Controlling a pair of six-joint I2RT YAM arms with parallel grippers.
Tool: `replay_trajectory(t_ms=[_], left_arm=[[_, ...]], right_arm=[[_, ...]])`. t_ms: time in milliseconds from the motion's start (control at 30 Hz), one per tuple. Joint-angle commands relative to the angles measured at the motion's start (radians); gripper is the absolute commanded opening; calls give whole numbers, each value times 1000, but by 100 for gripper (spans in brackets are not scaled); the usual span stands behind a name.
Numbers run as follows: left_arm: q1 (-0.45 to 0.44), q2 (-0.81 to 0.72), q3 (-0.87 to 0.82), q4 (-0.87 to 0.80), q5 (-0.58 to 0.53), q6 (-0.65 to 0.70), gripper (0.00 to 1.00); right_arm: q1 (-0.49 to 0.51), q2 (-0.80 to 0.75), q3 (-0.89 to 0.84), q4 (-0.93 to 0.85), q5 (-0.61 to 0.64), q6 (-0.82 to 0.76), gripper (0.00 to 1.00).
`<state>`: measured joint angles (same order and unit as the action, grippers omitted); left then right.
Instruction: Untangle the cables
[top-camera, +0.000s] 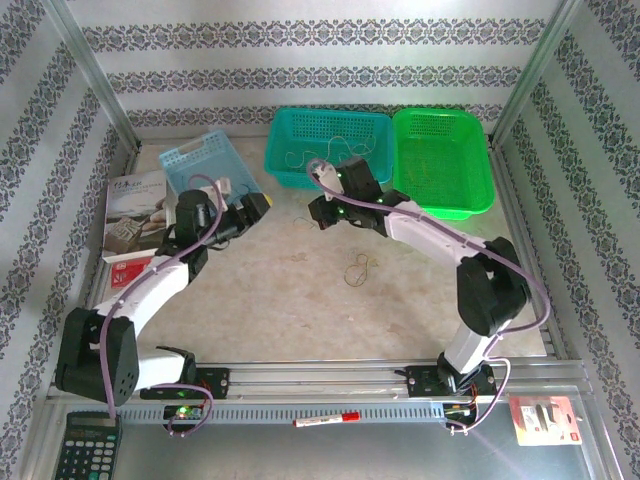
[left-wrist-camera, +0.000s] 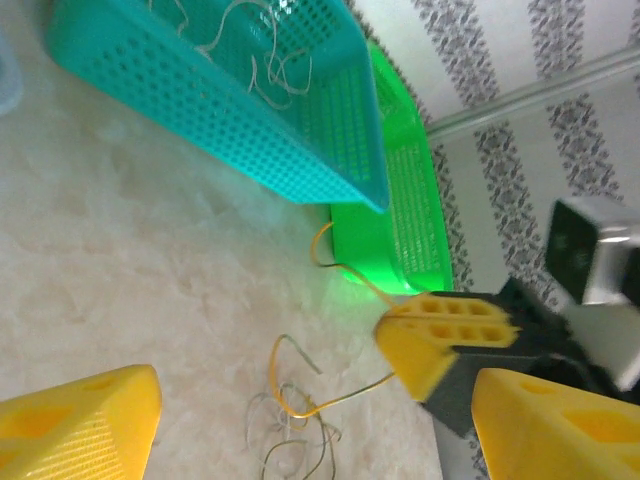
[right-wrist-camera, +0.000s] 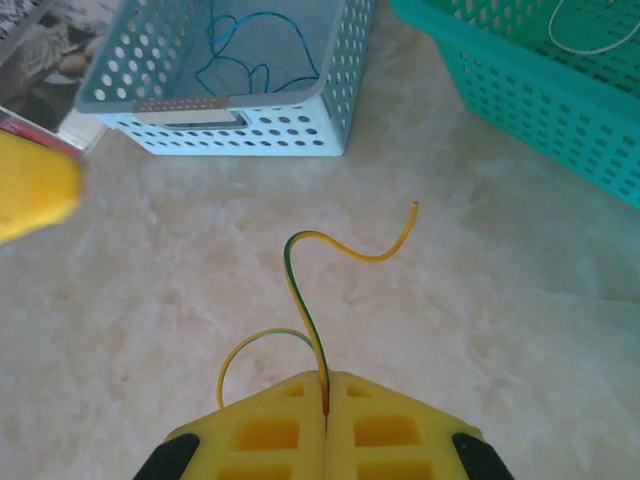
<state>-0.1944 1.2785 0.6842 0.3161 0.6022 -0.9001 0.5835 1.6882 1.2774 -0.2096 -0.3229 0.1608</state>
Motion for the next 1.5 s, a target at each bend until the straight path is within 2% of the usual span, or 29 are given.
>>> replay_trajectory(t_ms=[0,200,400,667,933,1133,1467], left_arm=[[-30,50,-59,193,0,-43,81],[-71,145,-78,386,-2,-159,79],[-133,203,-35,475,-21,-254,79],[-195,202,-9,492,-44,-336,73],[-276,201,4,461,-76,-342,70],[-284,215,13,461,-105,-339,67],[-284,288,73,504,-116,-344,54]], right_arm=[[6,-70,-78,106,-25,110,0],[7,-149,-184,185,-54,169,0],[26,-174,-235,197,-37,144,0],[40,-167,-244,168,18,93,0],[47,-153,-227,156,28,74,0],[57,-168,-232,155,25,72,0],[100,-221,-267,156,39,75,0]])
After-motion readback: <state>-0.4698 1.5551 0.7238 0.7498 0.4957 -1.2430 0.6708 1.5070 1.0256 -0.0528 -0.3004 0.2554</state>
